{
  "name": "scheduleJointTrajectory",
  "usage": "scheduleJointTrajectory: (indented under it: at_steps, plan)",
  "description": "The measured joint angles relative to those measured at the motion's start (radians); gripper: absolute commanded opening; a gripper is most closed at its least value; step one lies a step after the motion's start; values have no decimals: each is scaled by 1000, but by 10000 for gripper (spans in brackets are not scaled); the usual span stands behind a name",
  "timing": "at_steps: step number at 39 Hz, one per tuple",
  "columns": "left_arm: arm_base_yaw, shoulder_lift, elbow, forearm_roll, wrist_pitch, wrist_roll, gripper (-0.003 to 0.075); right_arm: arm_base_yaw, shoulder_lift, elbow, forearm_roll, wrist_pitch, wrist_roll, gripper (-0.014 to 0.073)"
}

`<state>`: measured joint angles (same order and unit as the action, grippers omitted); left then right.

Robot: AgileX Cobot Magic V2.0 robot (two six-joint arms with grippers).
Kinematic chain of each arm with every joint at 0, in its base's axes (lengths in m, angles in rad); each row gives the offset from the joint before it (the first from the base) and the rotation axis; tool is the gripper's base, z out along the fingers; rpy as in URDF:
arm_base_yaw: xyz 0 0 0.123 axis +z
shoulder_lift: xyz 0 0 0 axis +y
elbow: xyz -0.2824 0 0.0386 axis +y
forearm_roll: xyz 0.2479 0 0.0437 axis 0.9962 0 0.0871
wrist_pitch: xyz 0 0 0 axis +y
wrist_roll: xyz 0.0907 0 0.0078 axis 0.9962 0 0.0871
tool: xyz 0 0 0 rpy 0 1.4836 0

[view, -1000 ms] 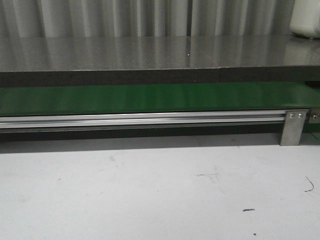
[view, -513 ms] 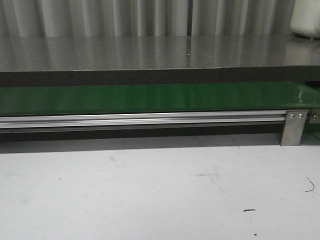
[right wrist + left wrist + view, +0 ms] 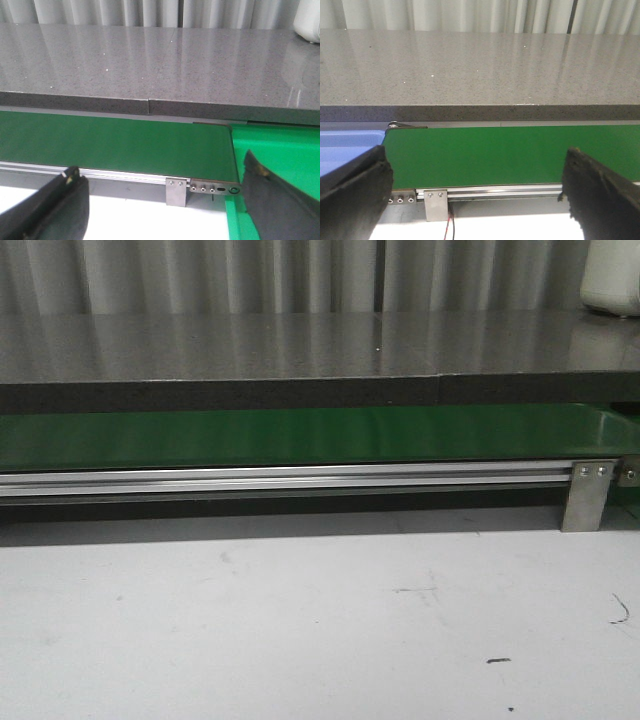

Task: Move button from left to right
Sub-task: 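Grasp the yellow-capped push button in the blue bin with the left gripper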

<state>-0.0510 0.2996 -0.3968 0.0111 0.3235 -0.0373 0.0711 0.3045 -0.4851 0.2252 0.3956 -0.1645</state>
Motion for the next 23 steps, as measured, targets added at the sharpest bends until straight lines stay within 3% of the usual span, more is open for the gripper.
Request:
scheduleJointTrajectory:
  at_steps: [12, 23]
  plan:
    - [0, 43, -22, -2, -2, 0, 596, 0, 0, 0, 0, 3, 0, 644]
    - [0, 425, -249, -17, 12, 0, 596, 0, 0, 0, 0, 4, 0, 644]
